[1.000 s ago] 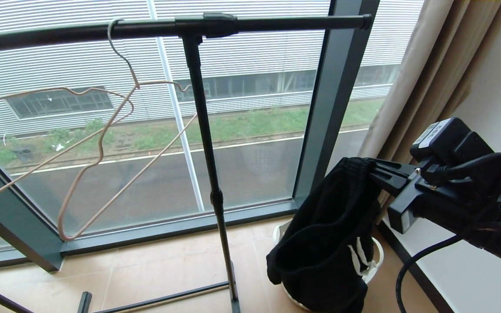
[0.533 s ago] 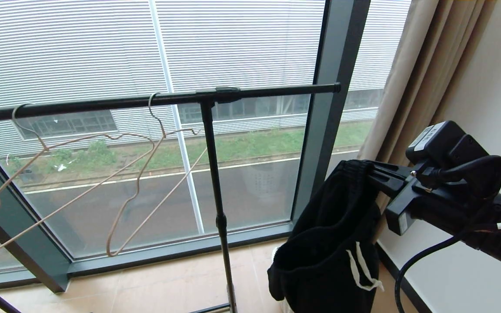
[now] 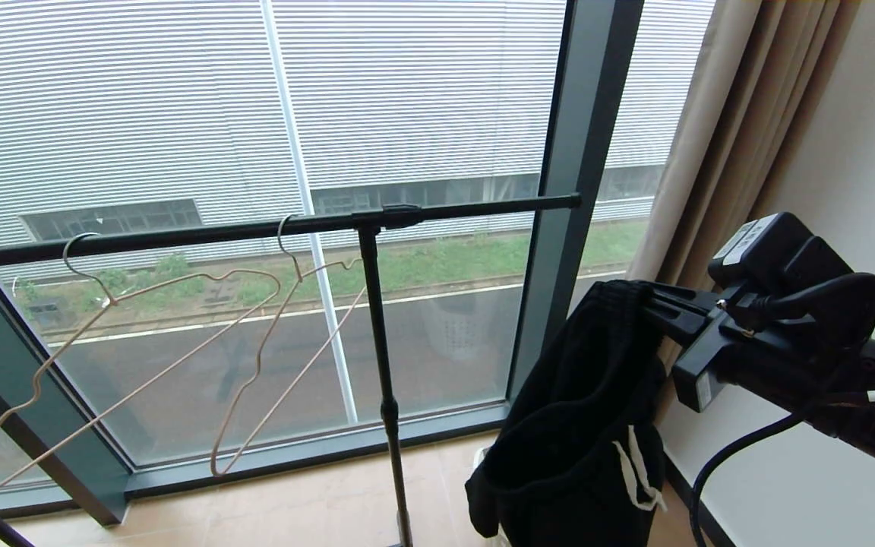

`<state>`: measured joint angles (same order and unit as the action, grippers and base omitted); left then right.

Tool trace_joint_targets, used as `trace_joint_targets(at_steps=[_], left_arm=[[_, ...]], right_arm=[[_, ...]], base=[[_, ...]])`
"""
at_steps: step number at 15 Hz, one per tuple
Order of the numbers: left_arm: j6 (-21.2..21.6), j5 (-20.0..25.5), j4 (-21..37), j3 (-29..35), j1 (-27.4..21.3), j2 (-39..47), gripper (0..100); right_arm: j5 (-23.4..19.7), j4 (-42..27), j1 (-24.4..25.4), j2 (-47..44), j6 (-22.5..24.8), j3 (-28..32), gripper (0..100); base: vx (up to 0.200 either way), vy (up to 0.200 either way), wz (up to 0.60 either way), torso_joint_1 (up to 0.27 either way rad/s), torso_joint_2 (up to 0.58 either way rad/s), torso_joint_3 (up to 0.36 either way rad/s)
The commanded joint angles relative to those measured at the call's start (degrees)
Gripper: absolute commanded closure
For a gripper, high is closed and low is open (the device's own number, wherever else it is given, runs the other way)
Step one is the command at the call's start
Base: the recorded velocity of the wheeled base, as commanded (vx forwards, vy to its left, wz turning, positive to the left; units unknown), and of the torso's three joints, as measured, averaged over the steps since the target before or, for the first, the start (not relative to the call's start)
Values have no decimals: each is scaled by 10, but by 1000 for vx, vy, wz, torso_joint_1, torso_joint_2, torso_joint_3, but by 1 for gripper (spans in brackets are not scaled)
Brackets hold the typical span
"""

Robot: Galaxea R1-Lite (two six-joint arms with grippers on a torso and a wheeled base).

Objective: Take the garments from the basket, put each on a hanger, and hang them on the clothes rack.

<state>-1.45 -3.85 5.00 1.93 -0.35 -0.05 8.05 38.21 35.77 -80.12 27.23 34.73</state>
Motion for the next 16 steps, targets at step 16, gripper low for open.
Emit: trace_joint_targets(at_steps=[16], left_arm=[[22,2,0,-2,0,0,0]], right_arm=[[7,2,-11,0,24,-7,100]], base=[[-38,38,187,25,-45,-24]])
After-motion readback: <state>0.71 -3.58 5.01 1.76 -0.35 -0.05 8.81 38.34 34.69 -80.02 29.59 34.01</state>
